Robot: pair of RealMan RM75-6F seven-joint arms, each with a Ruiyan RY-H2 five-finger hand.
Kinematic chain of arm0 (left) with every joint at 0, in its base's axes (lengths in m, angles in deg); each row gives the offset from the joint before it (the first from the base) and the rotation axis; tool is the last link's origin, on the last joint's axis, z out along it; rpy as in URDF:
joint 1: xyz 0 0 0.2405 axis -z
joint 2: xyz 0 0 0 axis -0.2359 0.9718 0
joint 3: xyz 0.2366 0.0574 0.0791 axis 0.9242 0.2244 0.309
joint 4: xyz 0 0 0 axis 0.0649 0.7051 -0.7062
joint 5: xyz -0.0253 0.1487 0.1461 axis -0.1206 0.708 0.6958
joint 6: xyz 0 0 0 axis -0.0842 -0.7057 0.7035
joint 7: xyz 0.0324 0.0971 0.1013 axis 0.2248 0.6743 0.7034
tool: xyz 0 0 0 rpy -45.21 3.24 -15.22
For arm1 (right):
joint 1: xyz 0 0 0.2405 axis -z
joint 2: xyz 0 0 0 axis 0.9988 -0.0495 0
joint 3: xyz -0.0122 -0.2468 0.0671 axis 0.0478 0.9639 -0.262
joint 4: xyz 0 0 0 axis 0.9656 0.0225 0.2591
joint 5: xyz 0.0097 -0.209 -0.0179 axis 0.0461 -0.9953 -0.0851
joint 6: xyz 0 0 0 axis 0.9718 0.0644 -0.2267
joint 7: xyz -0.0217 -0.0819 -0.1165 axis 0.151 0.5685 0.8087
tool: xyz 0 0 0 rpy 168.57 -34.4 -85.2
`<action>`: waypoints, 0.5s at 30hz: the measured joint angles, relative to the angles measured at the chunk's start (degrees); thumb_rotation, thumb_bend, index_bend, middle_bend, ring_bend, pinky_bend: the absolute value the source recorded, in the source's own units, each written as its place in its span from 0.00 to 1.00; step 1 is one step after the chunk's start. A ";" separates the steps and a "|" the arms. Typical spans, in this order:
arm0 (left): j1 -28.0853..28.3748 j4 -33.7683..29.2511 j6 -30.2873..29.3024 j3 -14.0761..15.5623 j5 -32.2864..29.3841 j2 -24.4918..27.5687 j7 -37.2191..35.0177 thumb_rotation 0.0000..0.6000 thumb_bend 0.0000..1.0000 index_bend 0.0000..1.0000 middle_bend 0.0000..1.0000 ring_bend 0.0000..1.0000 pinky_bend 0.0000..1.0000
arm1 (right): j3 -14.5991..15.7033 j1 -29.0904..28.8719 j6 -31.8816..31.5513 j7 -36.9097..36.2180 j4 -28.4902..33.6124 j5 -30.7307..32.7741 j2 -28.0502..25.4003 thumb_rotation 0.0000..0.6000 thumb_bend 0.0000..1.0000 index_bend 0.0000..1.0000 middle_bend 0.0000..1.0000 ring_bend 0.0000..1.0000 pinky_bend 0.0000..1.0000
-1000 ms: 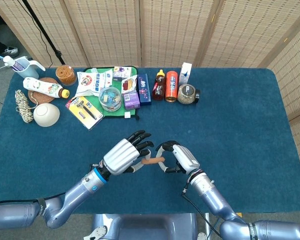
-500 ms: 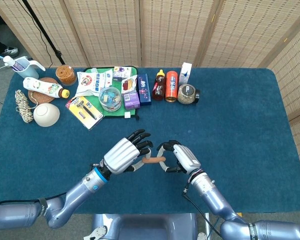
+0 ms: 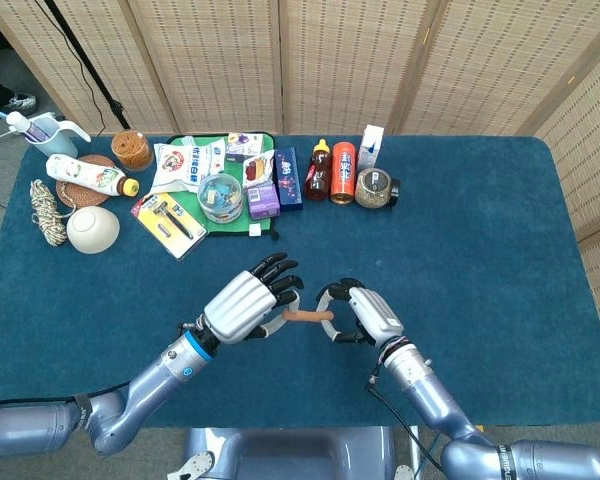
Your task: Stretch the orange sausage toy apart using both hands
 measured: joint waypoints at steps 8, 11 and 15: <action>-0.02 0.34 -0.59 -0.62 -0.24 0.74 -0.96 1.00 0.42 0.90 0.34 0.15 0.10 | -0.31 0.82 0.32 -2.83 -0.61 -1.30 -0.93 1.00 0.57 0.74 0.35 0.28 0.09; 0.01 0.31 -0.70 -0.60 -0.04 1.05 -1.13 1.00 0.42 0.90 0.34 0.15 0.10 | -0.34 1.00 0.64 -3.56 -1.13 -1.02 -1.21 1.00 0.57 0.74 0.35 0.28 0.09; 0.02 0.21 -0.83 -0.66 -0.03 1.53 -1.32 1.00 0.42 0.90 0.34 0.15 0.10 | -0.10 1.02 1.28 -3.23 -1.63 -0.47 -1.72 1.00 0.57 0.75 0.36 0.29 0.09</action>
